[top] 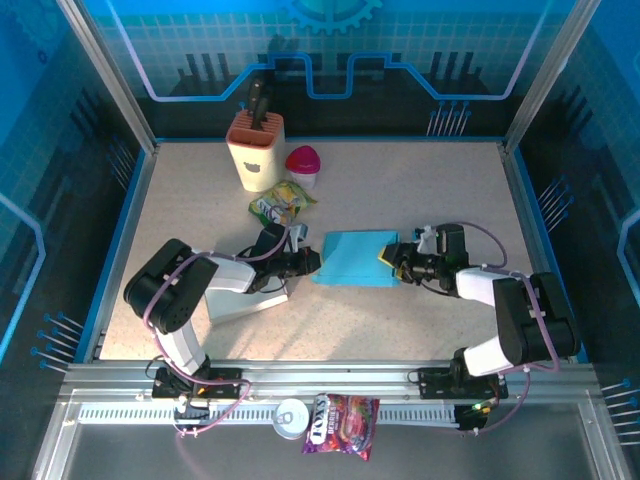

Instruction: Fold the paper box

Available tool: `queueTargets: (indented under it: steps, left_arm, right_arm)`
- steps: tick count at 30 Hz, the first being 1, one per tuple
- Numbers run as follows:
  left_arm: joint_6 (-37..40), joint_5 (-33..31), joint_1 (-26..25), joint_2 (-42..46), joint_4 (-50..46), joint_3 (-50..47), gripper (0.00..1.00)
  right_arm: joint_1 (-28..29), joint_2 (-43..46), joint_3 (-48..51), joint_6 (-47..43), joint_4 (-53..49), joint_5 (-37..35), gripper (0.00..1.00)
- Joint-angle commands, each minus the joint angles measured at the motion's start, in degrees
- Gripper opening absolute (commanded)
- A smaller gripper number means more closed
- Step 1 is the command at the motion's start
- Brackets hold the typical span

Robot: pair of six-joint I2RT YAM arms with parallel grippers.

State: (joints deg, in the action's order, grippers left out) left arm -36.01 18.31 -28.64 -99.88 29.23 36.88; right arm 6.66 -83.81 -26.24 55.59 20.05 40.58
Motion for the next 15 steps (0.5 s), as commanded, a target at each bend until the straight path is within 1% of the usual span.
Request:
queueTargets:
  steps: [1,2,4,7,8,10,12,14,15]
  left_arm:
    - [2.1,-3.1,0.1,4.7,-5.4,-2.3,0.19]
    - [3.3,-4.9,-0.7,7.2,-5.8,-3.0,0.23]
    - [7.9,-10.4,-3.1,13.6,-9.0,-3.8,0.31]
    - [18.4,-16.6,-8.2,20.1,-13.3,-3.2,0.41]
    - [22.4,-18.3,-10.0,21.6,-14.1,-3.1,0.43]
    - [32.8,-22.3,-14.6,24.3,-15.2,-3.0,0.45]
    - [42.2,-26.4,-18.7,26.0,-15.7,-3.3,0.46]
    - [50.4,-29.2,-22.0,27.1,-15.9,-3.5,0.48]
    - [55.1,-31.5,-24.0,27.3,-15.4,-3.8,0.49]
  right_arm:
    - [0.9,0.4,-0.5,4.8,4.1,1.4,0.43]
    - [0.9,0.9,-0.6,5.5,3.6,1.1,0.41]
    - [0.7,2.3,-1.6,5.8,-0.1,0.1,0.37]
    - [0.6,4.7,-3.3,5.6,-5.4,-0.7,0.35]
    - [0.5,5.3,-3.8,5.7,-7.1,-0.8,0.35]
    - [0.3,6.4,-5.1,5.8,-10.5,-0.4,0.33]
    - [-0.1,7.0,-6.4,5.9,-13.5,0.4,0.33]
    - [-0.5,7.4,-8.2,5.2,-18.4,1.1,0.33]
    - [-0.7,7.6,-9.0,4.8,-20.6,1.4,0.33]
